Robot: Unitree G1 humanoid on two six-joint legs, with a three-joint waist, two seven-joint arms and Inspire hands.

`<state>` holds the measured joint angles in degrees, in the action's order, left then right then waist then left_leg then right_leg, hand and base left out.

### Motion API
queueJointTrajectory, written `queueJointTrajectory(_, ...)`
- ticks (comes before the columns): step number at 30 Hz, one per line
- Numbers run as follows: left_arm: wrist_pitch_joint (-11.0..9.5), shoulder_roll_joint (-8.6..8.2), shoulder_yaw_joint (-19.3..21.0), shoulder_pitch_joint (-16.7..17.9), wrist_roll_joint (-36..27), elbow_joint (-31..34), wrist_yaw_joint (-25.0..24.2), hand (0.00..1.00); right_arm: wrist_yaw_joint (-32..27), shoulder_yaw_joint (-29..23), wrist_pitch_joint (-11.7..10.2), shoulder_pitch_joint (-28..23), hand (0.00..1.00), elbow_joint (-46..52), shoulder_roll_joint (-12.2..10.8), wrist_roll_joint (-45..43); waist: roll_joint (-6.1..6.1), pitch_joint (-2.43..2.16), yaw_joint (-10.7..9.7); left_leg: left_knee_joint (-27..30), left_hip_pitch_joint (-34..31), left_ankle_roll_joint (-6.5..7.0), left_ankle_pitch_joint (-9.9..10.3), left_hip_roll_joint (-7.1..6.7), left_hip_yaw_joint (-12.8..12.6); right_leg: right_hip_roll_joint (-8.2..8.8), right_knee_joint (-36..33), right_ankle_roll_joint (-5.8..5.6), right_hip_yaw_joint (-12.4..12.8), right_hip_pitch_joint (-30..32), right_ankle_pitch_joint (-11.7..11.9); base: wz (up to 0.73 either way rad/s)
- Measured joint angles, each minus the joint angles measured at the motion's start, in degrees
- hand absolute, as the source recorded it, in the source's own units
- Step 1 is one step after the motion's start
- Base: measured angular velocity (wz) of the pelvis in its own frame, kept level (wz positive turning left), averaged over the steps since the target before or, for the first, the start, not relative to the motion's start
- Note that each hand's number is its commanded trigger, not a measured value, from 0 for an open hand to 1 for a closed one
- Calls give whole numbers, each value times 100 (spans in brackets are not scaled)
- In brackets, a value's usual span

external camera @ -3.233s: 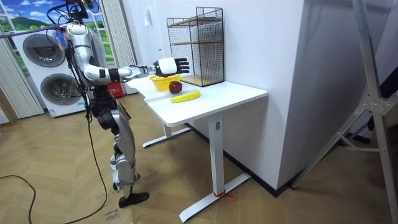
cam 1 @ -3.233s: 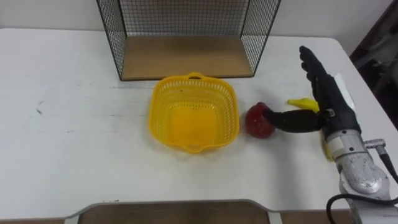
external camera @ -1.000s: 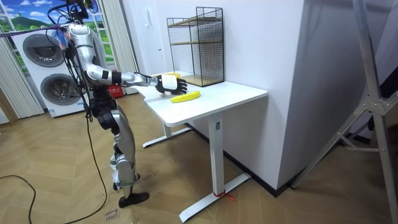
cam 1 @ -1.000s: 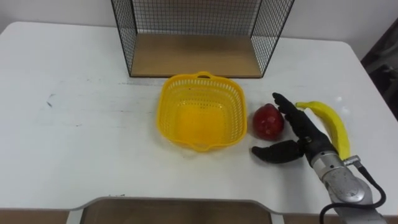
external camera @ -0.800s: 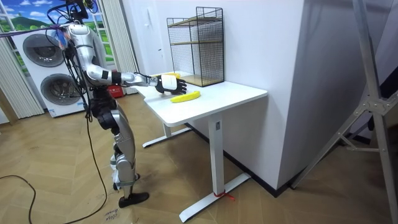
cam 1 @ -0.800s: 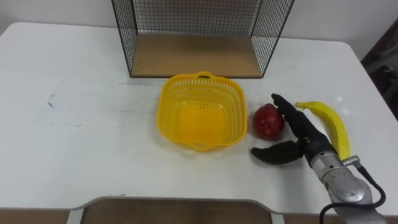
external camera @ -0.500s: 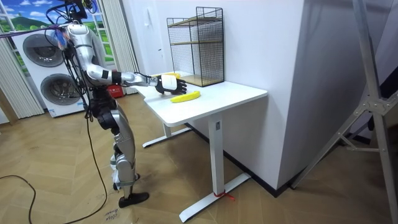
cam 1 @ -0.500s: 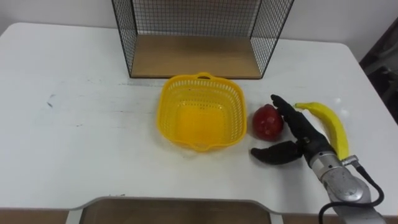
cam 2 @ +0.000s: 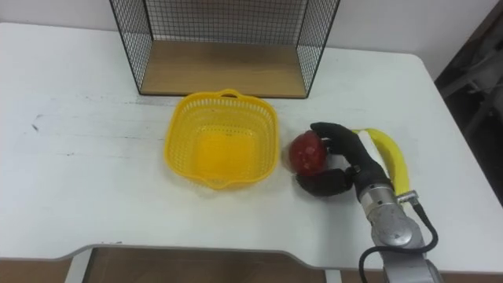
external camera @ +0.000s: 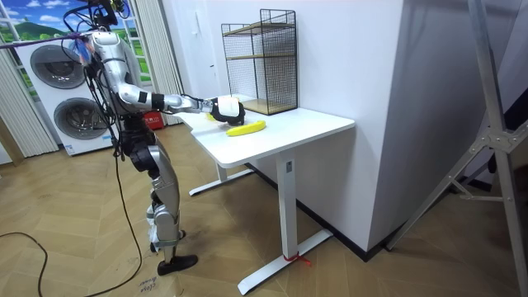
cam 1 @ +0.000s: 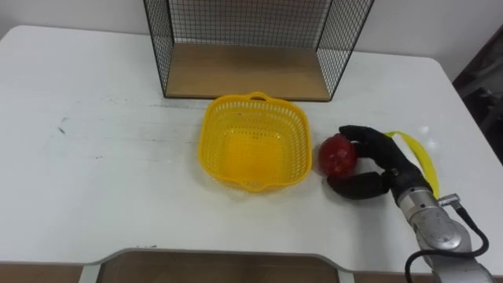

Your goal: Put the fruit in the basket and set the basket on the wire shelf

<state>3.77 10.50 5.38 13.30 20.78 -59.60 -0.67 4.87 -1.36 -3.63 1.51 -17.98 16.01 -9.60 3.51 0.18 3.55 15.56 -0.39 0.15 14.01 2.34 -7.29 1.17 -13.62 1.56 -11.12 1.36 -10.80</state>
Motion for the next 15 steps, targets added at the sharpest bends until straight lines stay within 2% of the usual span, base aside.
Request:
queueJointTrajectory(5,0,1,2,-3,16,7,-3,0,-39,12,-5,155,100,-233,-10,25,-19,-11,-4,2,11,0,0,1,10,0,7,1,0,-59,1,0)
queueJointTrajectory(15,5,2,1,-14,11,4,-6,0,52,19,0,147,100,-303,-72,165,-24,-13,-14,6,22,0,0,-2,-4,12,6,-1,-1,-23,-1,0)
